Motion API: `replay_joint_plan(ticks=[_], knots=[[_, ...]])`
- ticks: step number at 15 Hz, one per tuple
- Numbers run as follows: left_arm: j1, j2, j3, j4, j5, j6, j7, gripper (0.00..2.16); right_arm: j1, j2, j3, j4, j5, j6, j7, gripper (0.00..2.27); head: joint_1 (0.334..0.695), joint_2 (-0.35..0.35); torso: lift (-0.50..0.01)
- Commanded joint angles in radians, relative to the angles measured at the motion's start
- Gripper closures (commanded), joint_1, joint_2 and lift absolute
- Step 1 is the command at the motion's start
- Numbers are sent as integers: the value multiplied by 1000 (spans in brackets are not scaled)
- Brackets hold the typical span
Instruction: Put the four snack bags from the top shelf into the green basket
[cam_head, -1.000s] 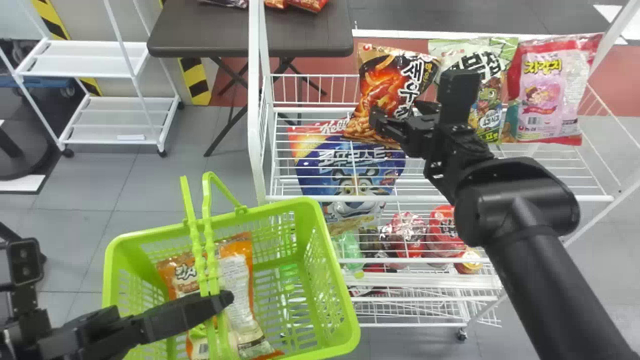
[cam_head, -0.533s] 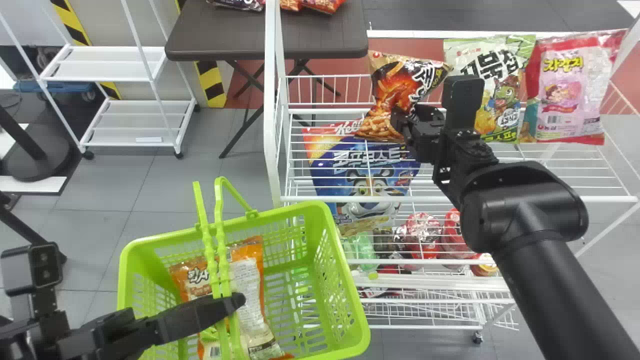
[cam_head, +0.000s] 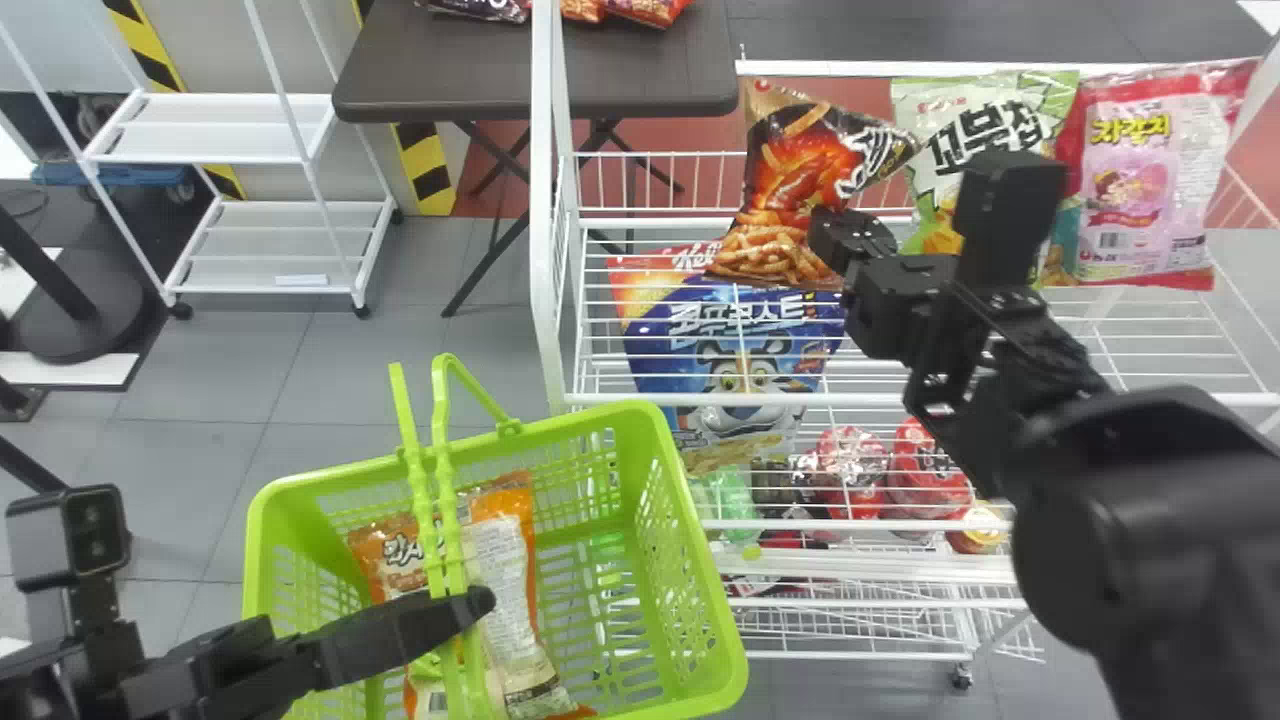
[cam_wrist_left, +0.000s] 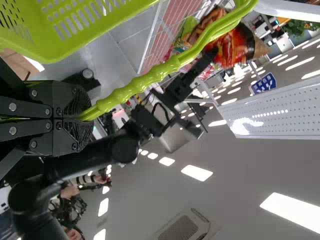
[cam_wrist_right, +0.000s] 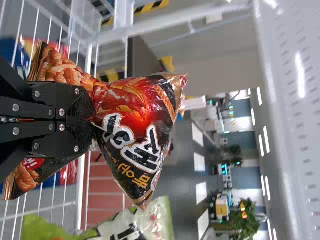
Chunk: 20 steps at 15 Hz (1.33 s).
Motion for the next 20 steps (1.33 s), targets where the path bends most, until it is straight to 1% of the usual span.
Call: replay_joint_plan(ticks=[1,3,4,5,7,9,11,12,13,14,16,17,19,20], knots=[[-7,0,-2,0,-1,2,-11,2148,107,-33,73,-194,-59,97,6,2253,695,63,-3],[-14,-2,-5,0,-3,2,-11,2148,146,-48,164,-267,-61,180,6,2253,695,118,-3],[-14,-2,-5,0,-3,2,-11,2148,151,-48,203,-300,-66,297,0,2253,695,194,-3],[-14,0,-2,0,-3,2,-11,2148,151,-54,231,-314,-82,380,-8,2253,695,226,-3],[-16,0,3,1,-3,2,-11,2148,154,-62,277,-340,-96,508,-23,2253,695,286,-3],[-19,0,4,1,-3,2,-11,2148,160,-68,283,-363,-136,628,-41,2253,695,350,-3],[-23,-2,3,1,-5,5,-11,2148,134,-71,303,-349,-124,726,-40,2213,695,350,-3],[-27,-2,0,1,-5,5,-11,2148,107,-71,306,-317,-127,800,-29,1777,695,350,-3],[-30,-3,-2,3,-5,5,-11,2148,94,-73,308,-290,-133,812,-20,1018,695,350,-3],[-30,-5,-3,3,-6,2,-11,2148,88,-71,314,-267,-139,812,-14,2,695,350,-3],[-31,-5,-5,5,-8,2,-11,2148,85,-70,305,-242,-179,797,9,-2,695,350,-3],[-31,-5,-5,6,-8,2,-11,2148,84,-70,283,-240,-210,772,14,43,695,350,-3],[-31,-5,-5,11,-8,2,-11,2148,90,-71,216,-245,-276,699,26,53,695,350,-3],[-31,-5,-5,12,-8,2,-11,2148,96,-70,154,-254,-316,662,32,60,695,350,-3]])
